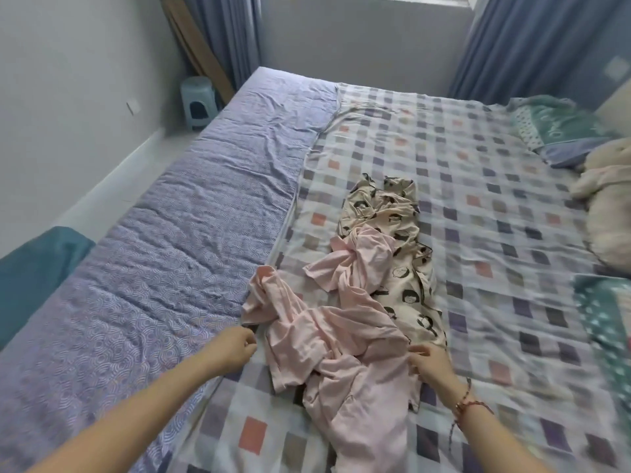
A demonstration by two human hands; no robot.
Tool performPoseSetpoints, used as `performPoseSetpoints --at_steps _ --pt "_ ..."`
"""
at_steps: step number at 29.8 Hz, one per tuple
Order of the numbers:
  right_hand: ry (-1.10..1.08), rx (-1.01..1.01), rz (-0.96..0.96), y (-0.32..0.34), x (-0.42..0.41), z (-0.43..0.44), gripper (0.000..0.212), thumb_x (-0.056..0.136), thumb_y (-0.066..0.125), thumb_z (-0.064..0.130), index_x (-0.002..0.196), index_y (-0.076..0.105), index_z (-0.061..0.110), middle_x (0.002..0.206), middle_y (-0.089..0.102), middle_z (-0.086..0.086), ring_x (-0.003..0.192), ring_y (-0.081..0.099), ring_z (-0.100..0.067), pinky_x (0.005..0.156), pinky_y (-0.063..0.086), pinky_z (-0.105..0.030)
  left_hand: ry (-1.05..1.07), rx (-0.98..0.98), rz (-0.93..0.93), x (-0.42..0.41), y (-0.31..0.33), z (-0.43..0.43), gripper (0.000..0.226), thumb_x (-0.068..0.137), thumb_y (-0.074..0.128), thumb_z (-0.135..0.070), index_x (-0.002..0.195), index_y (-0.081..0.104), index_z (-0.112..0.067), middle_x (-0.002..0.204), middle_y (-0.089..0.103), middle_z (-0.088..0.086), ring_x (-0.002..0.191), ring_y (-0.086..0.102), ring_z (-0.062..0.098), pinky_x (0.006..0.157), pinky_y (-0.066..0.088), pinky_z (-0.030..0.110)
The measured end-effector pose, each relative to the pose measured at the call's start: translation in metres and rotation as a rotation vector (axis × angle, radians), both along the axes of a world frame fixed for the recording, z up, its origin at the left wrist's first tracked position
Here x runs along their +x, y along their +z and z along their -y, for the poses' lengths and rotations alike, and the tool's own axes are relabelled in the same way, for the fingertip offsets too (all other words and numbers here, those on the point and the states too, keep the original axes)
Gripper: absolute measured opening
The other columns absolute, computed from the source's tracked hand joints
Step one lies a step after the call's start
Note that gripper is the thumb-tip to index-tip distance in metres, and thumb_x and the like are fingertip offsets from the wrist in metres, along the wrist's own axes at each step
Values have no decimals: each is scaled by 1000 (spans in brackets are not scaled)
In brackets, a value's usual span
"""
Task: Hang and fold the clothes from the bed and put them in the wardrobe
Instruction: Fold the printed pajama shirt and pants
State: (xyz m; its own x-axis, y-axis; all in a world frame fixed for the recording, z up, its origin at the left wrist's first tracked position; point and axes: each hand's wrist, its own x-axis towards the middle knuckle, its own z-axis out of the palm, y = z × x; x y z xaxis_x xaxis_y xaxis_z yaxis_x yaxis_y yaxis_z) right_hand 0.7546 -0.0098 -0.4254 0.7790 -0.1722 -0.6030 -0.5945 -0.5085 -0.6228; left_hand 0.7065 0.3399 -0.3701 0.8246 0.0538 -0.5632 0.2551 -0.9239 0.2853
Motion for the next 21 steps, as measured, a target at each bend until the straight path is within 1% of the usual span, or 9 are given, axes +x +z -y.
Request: performPoseSetpoints --at_steps 4,7,10,12,14,16,18,19,21 --pt "50 -55 -11 -28 -16 3 26 87 46 -4 107 62 -1 100 59 -10 92 55 -22 78 46 -31 -33 -138 -113 7 -59 52 28 91 46 -15 64 45 -16 68 51 0 90 59 28 61 33 29" --pt "13 -70 -29 -45 -6 12 32 88 43 -1 114 60 4 111 61 -13 91 54 -22 77 45 -32 -73 -178 -162 18 -83 87 15 92 45 -18 82 57 -15 90 60 3 99 58 24 71 39 27" --pt "-49 -84 -30 -65 22 32 29 92 42 2 116 56 7 113 60 -13 89 54 -19 76 46 -26 -22 -233 -125 43 -102 122 22 92 46 -18 103 64 -14 114 63 5 104 57 19 82 42 25" --pt "-134 -74 -21 -76 42 41 25 93 42 3 115 51 11 109 57 -12 81 53 -16 64 45 -20 -28 -244 -45 61 -110 138 29 91 44 -17 114 61 -12 122 61 3 110 56 17 88 41 24" --pt "-222 -35 -20 -99 67 52 24 92 48 7 116 47 11 107 56 -11 84 53 -20 63 45 -26 -41 -260 25 90 -127 160 36 91 43 -16 124 56 -13 127 58 -1 117 52 16 95 39 23" --pt "-265 37 -80 -117 86 59 27 89 57 12 111 44 8 95 53 -7 83 51 -20 63 42 -26 -37 -309 68 114 -140 187 34 91 44 -16 122 58 -13 126 58 0 119 51 16 97 38 24" --pt "-266 70 -130 -127 98 57 22 86 63 17 98 52 3 79 52 -4 71 49 -15 58 39 -23 -31 -345 84 127 -145 209 32 92 46 -17 121 59 -14 125 59 1 117 52 15 97 37 24" --pt "-233 67 -156 -131 100 56 15 86 63 17 84 57 3 70 52 -3 63 48 -13 53 37 -20 -37 -360 84 131 -147 220 32 93 46 -18 121 59 -14 125 59 1 117 52 14 97 37 22" --pt "-201 35 -166 -135 107 53 36 87 57 8 51 51 11 52 46 0 51 41 -11 44 32 -15 -46 -401 89 139 -149 239 31 94 46 -19 121 59 -14 124 59 -2 115 52 12 95 38 20"
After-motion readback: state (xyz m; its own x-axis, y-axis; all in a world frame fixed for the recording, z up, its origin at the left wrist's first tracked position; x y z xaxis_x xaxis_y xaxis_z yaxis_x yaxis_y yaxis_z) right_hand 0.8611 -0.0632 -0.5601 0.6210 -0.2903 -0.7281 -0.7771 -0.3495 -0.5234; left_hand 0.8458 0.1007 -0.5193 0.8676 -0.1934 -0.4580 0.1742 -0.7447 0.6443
